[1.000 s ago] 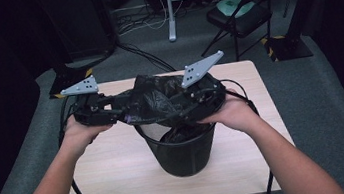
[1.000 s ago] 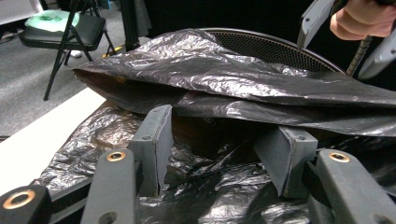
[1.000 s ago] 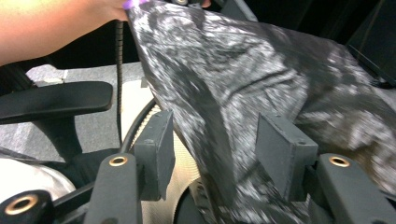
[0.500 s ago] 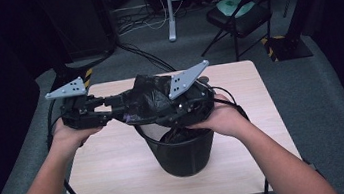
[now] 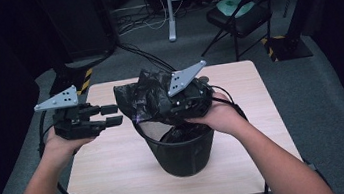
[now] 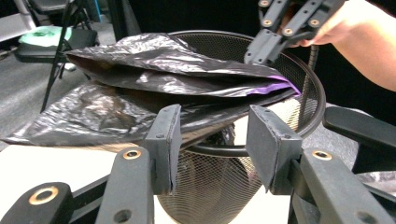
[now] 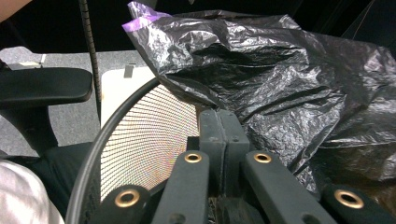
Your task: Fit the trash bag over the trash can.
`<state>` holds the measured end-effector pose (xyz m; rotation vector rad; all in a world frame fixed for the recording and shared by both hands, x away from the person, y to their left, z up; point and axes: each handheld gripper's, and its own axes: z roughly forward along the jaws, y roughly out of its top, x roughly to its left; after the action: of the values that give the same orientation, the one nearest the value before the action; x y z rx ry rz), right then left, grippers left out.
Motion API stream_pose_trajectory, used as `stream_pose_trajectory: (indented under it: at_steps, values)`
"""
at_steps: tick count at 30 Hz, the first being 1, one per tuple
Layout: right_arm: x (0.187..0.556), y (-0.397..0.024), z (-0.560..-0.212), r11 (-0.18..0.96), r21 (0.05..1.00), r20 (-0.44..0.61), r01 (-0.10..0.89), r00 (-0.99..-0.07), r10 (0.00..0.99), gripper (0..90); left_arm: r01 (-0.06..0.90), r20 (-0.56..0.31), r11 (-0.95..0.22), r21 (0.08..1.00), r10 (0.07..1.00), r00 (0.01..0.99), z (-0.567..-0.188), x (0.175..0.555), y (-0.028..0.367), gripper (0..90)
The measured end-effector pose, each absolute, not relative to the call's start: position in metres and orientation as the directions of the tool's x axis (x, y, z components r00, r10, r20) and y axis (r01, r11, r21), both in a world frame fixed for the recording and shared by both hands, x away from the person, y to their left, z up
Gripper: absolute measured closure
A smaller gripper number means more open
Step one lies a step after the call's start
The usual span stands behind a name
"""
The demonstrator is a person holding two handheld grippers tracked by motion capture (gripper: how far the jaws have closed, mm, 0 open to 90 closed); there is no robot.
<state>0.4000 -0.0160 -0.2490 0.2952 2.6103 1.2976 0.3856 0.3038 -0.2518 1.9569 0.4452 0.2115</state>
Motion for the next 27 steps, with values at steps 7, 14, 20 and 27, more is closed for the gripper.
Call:
stream_pose_trajectory:
  at_steps: [7, 14, 20, 27]
  values:
    - [0.404, -0.018, -0.251, 0.58, 0.809, -0.093, 0.089, -0.957, 0.276, 89.2, 0.186, -0.042, -0.381, 0.906, 0.356, 0.934, -0.251, 0.384, 0.29, 55.2]
    - [0.405, -0.017, -0.252, 0.576, 0.812, -0.089, 0.093, -0.956, 0.28, 89.2, 0.171, -0.031, -0.39, 0.905, 0.34, 0.94, -0.251, 0.384, 0.281, 55.0]
    - [0.407, -0.02, -0.249, 0.561, 0.821, -0.086, 0.101, -0.951, 0.297, 89.2, 0.163, -0.024, -0.394, 0.904, 0.335, 0.942, -0.252, 0.383, 0.28, 54.2]
    - [0.407, -0.02, -0.249, 0.557, 0.823, -0.077, 0.107, -0.952, 0.296, 89.2, 0.166, -0.023, -0.398, 0.902, 0.341, 0.94, -0.256, 0.382, 0.281, 53.6]
